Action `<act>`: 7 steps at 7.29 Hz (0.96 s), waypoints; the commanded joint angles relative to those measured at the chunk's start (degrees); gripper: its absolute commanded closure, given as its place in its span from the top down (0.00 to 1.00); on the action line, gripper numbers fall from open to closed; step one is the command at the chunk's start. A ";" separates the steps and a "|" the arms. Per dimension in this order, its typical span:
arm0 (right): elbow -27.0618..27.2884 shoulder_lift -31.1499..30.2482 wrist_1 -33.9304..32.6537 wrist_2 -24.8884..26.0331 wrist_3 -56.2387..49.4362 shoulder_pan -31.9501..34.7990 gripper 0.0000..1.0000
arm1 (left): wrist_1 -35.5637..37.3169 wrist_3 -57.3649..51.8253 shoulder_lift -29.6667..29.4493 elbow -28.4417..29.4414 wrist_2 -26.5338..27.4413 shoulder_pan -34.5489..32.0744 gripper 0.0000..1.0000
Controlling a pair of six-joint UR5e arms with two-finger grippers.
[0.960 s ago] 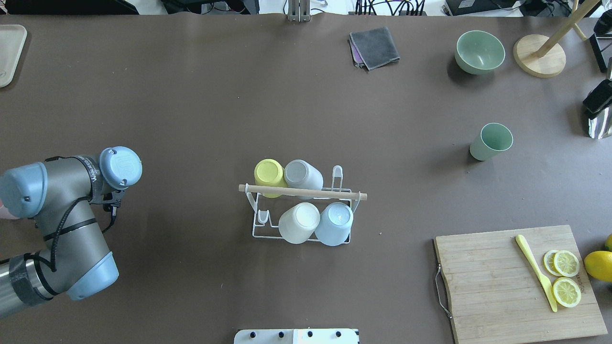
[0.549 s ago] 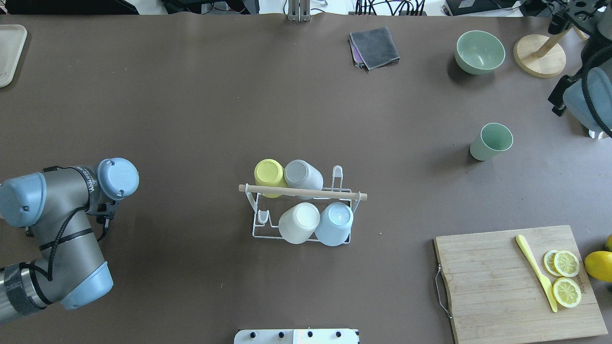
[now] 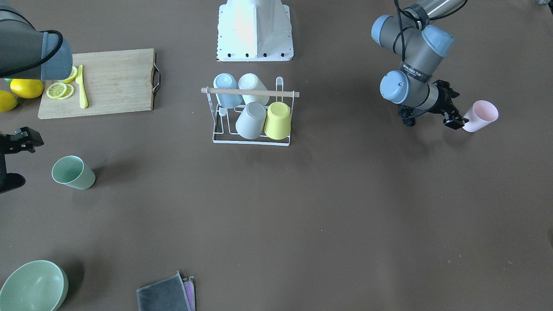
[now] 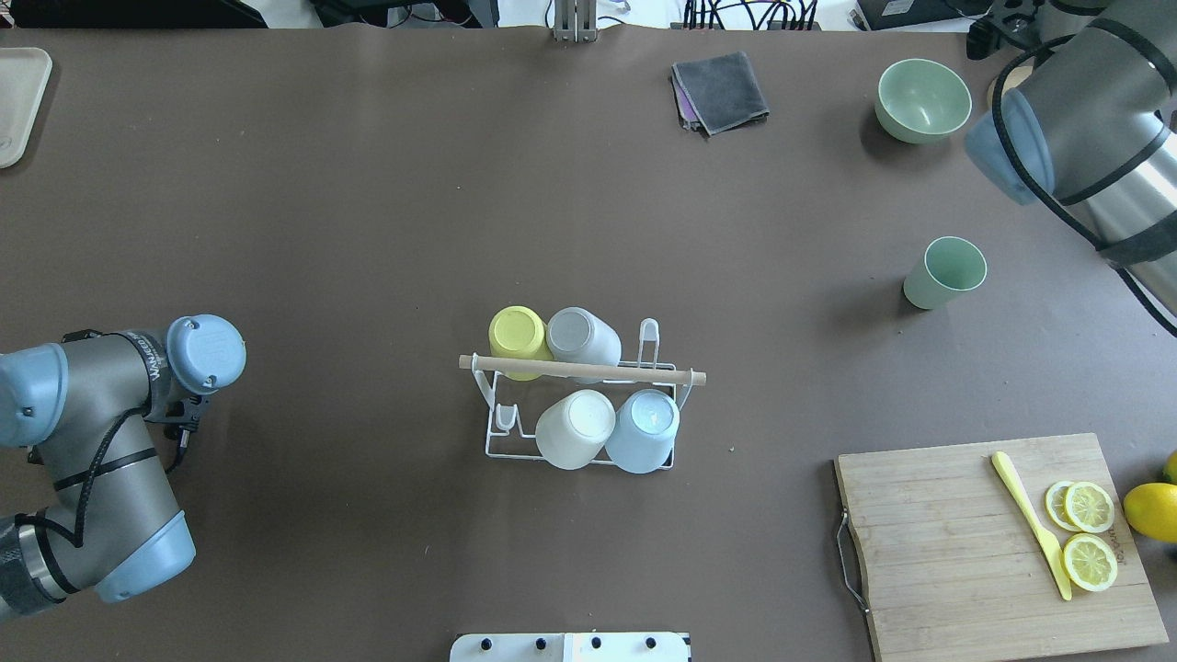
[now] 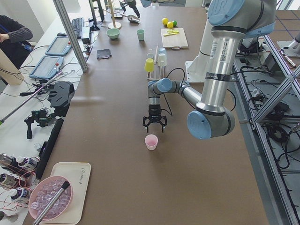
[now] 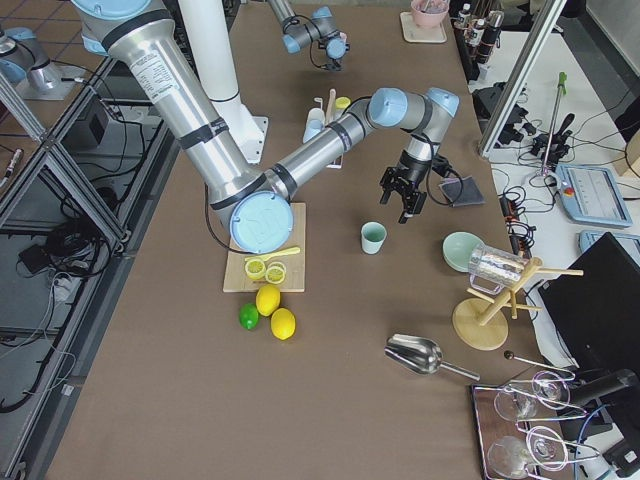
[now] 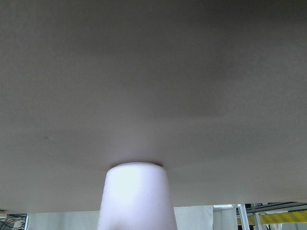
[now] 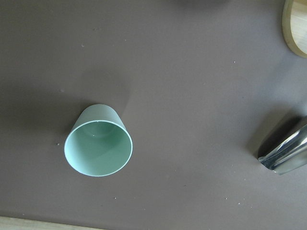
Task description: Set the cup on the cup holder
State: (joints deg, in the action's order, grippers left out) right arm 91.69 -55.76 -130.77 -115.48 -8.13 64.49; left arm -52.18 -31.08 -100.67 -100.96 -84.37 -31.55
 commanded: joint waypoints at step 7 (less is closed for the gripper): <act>-29.55 17.09 -4.38 0.70 -9.31 -6.04 1.00 | -8.98 -0.21 3.03 4.71 4.13 -0.79 0.97</act>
State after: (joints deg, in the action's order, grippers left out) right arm 62.88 -39.35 -133.27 -114.94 -13.55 59.42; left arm -59.75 -31.31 -97.72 -97.49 -80.30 -32.34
